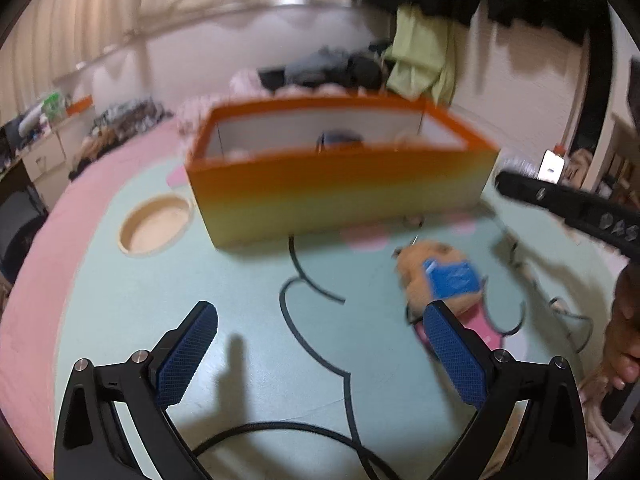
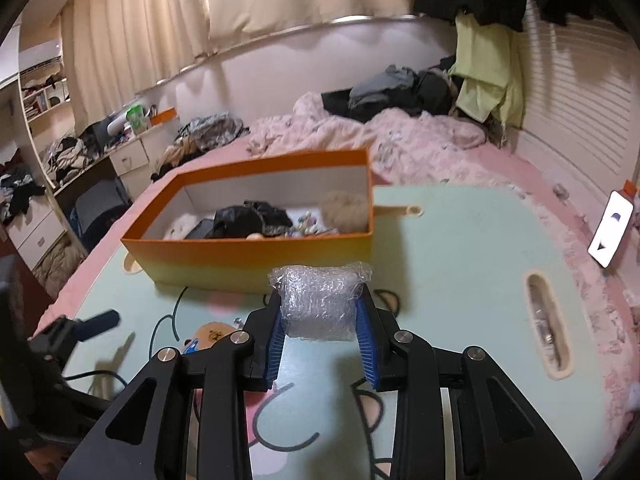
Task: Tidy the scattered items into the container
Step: 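Grasp bubble-wrap bag with right tool while left tool grasps brown bear plush, then carry bubble-wrap bag and bear plush over box, open both tools into it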
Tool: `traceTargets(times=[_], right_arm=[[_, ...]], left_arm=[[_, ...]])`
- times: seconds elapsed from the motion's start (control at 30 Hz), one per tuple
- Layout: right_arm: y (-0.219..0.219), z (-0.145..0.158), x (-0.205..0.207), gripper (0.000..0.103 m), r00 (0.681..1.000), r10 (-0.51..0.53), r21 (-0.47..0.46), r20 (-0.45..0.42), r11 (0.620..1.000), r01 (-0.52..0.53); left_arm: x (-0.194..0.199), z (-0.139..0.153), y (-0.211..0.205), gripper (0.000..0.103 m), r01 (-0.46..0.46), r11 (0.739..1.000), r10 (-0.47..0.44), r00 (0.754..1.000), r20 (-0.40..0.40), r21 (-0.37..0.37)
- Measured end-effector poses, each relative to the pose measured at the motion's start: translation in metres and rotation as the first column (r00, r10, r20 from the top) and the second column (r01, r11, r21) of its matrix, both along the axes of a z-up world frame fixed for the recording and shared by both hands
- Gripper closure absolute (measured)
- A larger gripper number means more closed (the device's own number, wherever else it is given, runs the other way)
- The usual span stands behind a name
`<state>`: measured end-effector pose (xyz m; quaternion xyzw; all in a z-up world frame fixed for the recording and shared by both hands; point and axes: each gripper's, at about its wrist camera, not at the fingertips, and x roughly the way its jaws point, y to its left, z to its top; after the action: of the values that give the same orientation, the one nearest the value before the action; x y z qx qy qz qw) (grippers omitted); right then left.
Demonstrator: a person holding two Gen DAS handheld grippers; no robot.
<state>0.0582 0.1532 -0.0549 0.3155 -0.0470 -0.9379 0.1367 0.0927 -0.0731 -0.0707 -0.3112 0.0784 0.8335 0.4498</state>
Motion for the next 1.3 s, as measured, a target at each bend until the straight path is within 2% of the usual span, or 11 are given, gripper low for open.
traceTargets(times=[0.17, 0.3, 0.33, 0.4, 0.43, 0.57, 0.73, 0.9, 1.3], right_arm=[[0.011, 0.009, 0.002, 0.069, 0.999, -0.031, -0.026, -0.038, 0.999, 0.03], [0.018, 0.012, 0.003, 0.069, 0.997, -0.057, -0.042, -0.052, 0.998, 0.054], [0.019, 0.011, 0.003, 0.069, 0.997, -0.06, -0.041, -0.052, 0.997, 0.058], [0.02, 0.009, 0.002, 0.069, 0.997, -0.062, -0.041, -0.044, 0.997, 0.06], [0.021, 0.007, 0.001, 0.069, 0.997, -0.062, -0.044, -0.037, 0.997, 0.06], [0.023, 0.003, 0.001, 0.069, 0.998, -0.063, -0.047, -0.025, 0.997, 0.062], [0.021, 0.003, 0.003, 0.069, 0.998, -0.052, -0.042, -0.028, 0.998, 0.051], [0.013, 0.007, 0.006, 0.069, 0.999, -0.025, -0.034, -0.035, 0.999, 0.024], [-0.022, 0.026, -0.024, 0.069, 0.997, 0.057, 0.018, -0.045, 0.998, -0.056]], left_arm=[[0.015, 0.027, 0.018, 0.0, 0.102, 0.995, -0.101, 0.995, -0.021, 0.018], [0.02, 0.025, 0.051, 0.0, 0.163, 0.985, -0.164, 0.986, -0.015, -0.049], [0.021, 0.022, 0.058, 0.004, 0.176, 0.983, -0.177, 0.984, -0.005, -0.06], [0.022, 0.011, 0.07, 0.028, 0.214, 0.972, -0.212, 0.977, 0.031, -0.099], [0.023, 0.005, 0.075, 0.057, 0.232, 0.965, -0.226, 0.973, 0.055, -0.127], [0.025, 0.002, 0.067, 0.056, 0.232, 0.967, -0.229, 0.972, 0.046, -0.105], [0.014, 0.014, 0.04, 0.056, 0.16, 0.987, -0.159, 0.986, 0.047, -0.007], [-0.004, 0.025, 0.022, 0.056, 0.114, 0.993, -0.116, 0.991, 0.069, 0.033], [-0.048, 0.066, 0.026, 0.056, 0.056, 0.991, -0.066, 0.995, 0.077, 0.123]])
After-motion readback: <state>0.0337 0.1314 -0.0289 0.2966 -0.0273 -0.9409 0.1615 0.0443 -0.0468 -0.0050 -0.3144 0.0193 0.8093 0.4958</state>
